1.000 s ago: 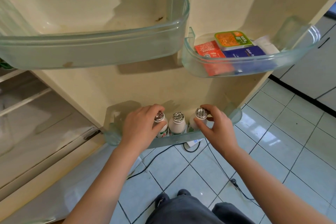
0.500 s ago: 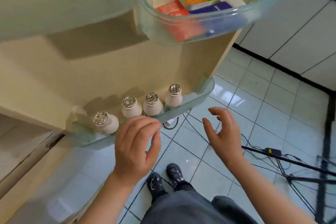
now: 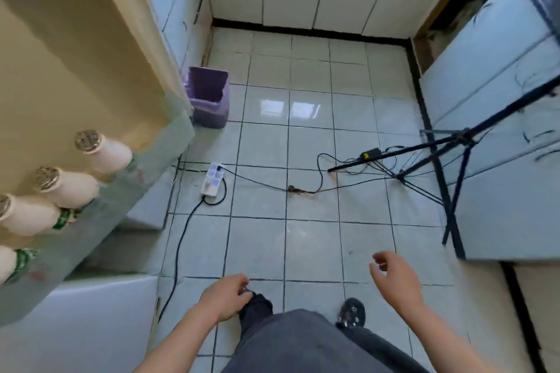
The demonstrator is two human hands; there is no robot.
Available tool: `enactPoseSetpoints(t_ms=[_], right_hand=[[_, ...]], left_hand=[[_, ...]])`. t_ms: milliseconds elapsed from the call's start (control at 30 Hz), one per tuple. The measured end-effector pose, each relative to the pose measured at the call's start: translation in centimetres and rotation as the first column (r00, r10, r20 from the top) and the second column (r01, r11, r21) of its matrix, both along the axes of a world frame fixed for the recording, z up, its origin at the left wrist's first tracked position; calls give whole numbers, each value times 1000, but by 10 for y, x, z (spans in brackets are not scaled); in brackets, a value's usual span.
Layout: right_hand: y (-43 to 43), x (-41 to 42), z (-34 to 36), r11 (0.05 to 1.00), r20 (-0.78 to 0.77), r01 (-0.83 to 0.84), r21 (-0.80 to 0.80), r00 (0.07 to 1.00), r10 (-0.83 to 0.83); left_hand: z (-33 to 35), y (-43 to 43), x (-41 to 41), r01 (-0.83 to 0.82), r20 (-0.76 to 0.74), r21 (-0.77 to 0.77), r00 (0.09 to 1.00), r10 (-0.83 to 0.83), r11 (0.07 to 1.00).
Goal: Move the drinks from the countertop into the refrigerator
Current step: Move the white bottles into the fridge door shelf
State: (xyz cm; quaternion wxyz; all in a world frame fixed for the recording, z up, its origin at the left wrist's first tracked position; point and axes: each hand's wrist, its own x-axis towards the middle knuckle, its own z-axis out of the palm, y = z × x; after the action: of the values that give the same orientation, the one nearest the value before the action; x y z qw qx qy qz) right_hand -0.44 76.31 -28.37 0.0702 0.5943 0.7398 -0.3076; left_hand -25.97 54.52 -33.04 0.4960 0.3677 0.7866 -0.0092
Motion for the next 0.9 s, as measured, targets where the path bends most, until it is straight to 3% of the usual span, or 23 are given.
enactPoseSetpoints(t_ms=[267,400,567,700,900], right_hand=[[12,216,-26,945,133,229,-233,970,-202],[17,325,-33,886,126,392,-247,920,-372],[-3,438,-38,762,109,594,-257,802,-588],[-18,493,-45,610,117,714,-345,677,-727],[-46,535,-55,351,179,830,-434,461,-869]], left_hand=[[-22,95,139,-117,67,-61,990,121,991],[-32,152,236,-60,63,-23,996,62,998],[-19,208,361,211,90,-54,974,-206,976],[-9,258,432,524,58,-37,851,-521,851],[-17,340,494,604,135,-101,795,-591,790]])
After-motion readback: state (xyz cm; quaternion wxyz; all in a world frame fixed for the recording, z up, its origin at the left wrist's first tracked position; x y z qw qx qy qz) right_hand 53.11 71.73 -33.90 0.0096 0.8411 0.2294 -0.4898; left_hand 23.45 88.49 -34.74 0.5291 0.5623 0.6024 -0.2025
